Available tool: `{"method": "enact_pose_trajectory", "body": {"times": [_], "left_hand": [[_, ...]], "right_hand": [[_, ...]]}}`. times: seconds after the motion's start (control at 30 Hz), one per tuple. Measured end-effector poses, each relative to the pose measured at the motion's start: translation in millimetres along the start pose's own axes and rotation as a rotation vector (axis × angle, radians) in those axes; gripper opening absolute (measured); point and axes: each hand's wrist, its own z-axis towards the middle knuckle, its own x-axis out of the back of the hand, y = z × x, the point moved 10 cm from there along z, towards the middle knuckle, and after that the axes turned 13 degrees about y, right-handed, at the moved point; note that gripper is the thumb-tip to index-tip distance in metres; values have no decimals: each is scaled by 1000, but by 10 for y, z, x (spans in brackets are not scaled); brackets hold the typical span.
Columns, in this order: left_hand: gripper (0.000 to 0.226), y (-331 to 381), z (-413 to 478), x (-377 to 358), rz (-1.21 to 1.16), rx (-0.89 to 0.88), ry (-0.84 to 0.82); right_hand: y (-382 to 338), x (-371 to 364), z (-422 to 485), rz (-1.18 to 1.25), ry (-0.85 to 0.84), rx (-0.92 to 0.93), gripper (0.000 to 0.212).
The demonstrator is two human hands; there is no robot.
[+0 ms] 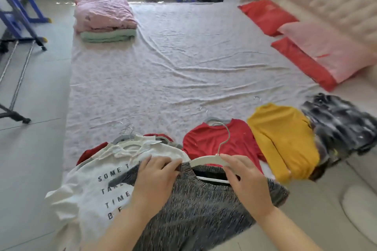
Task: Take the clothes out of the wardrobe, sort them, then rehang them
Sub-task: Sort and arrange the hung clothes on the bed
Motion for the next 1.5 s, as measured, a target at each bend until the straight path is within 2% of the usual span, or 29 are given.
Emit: {"method": "enact_pose_trajectory", "body": {"times": [0.1,0.27,0.53,0.9,1.2,1.3,1.5], "left_hand": [[34,445,-36,-248,-75,-27,-86],[36,873,-100,-645,-155,-17,-215],[43,1149,-27,-1287,-168,43,-328],[45,558,841,-2444,-7,273,-316],[47,-237,1241,-3182,77,537,-323],[50,-453,1173,-3382,138,602,-398],[50,-602,923,-3526,178,676,-482]], "right_hand": [[273,405,-51,-81,38,-10,28],[685,720,-56,-108,-36,-22,31],[1296,619,259,-77,-134,10,34],[2546,-748,1216,114,-348,-94,31],[3054,-2100,1660,186,-566,-94,31],[3193,-2555,1637,145,-632,-108,35],[3639,-3117,1263,-126,-842,-208,49]]}}
